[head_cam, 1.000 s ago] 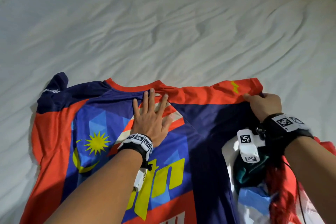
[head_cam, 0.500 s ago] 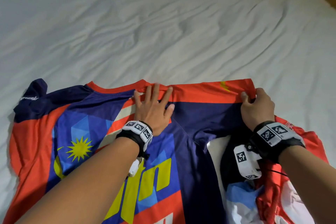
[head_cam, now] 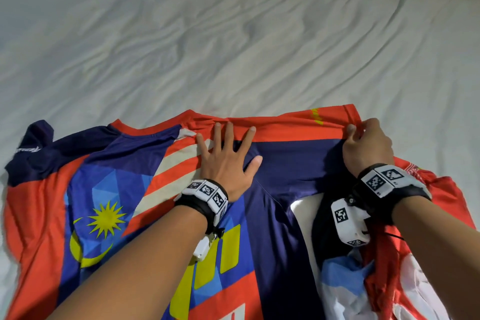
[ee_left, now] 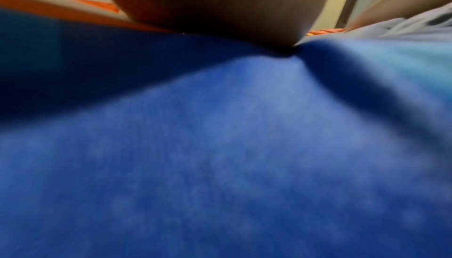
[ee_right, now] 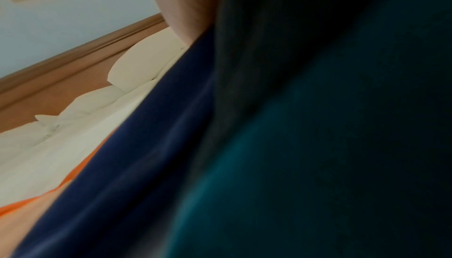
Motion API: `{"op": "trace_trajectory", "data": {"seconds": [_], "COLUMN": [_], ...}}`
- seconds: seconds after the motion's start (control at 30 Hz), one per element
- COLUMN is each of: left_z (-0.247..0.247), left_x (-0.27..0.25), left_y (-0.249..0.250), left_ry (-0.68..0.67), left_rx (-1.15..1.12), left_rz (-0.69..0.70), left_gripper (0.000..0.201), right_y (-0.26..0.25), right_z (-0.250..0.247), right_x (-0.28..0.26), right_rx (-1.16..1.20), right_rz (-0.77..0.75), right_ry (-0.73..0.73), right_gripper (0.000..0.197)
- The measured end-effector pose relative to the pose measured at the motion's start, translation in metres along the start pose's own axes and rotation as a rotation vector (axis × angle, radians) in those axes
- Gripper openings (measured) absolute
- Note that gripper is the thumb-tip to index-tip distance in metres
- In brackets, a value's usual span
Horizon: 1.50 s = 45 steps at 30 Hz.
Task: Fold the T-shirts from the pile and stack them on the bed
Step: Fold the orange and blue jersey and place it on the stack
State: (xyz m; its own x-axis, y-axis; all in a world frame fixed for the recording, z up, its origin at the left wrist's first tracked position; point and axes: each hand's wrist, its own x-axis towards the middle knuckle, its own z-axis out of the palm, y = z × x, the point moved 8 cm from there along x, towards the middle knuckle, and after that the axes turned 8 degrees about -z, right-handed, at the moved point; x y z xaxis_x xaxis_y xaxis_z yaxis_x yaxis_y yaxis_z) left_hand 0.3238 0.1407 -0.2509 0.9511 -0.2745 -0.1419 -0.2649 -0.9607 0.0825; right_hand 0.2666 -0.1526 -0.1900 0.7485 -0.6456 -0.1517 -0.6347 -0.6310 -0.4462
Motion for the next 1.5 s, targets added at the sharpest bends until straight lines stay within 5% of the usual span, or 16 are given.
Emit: {"op": "trace_trajectory", "data": {"seconds": [0.1, 0.17, 0.27, 0.37, 0.47, 0.57, 0.7, 0.93, 1.2, 1.33, 1.5], "left_z": [0.011, 0.013, 0.018, 0.022, 0.027, 0.029, 0.015, -0.057, -0.078, -0.068, -0.053], "left_x": [0.000, 0.000, 0.002, 0.004, 0.007, 0.009, 0.007, -0.086, -0.161, -0.154, -0.120], "left_y": [-0.002, 0.000, -0.004, -0.007, -0.009, -0.010, -0.013, -0.095, -0.306, -0.397, -0.422], "left_ry": [-0.026, -0.037, -0.066, -0.092, -0.149, -0.187, -0.260, 0.205, 0.515, 0.272, 0.026], "left_rx": [0.024, 0.029, 0.016, 0.016, -0.039, -0.073, -0.165, -0.551, -0.415, -0.427, -0.673], "left_rz": [0.002, -0.002, -0.022, -0.018, -0.008, -0.007, 0.006, -0.027, -0.567, -0.924, -0.759], "left_gripper": [0.073, 0.074, 0.072, 0.072, 0.069, 0.070, 0.068, 0.046, 0.025, 0.036, 0.047], "right_y": [-0.020, -0.065, -0.116, -0.094, -0.052, -0.018, -0.033, -0.140, -0.246, -0.275, -0.280], "right_z": [-0.010, -0.006, 0.066, 0.120, 0.112, 0.090, 0.080, 0.100, 0.200, 0.243, 0.279], "right_x": [-0.006, -0.033, -0.089, -0.099, -0.067, -0.037, -0.039, -0.132, -0.261, -0.303, -0.317], "right_rx": [-0.173, -0.240, -0.251, -0.401, -0.491, -0.542, -0.561, -0.392, -0.242, -0.272, -0.331], "right_rz": [-0.134, -0.446, -0.770, -0.703, -0.690, -0.477, -0.365, -0.590, -0.826, -0.882, -0.808], "right_ry": [0.100, 0.200, -0.121, -0.375, -0.315, -0.335, -0.343, -0.327, -0.458, -0.477, -0.366], "right_gripper": [0.033, 0.047, 0.064, 0.072, 0.072, 0.074, 0.081, 0.077, 0.089, 0.079, 0.081]}}
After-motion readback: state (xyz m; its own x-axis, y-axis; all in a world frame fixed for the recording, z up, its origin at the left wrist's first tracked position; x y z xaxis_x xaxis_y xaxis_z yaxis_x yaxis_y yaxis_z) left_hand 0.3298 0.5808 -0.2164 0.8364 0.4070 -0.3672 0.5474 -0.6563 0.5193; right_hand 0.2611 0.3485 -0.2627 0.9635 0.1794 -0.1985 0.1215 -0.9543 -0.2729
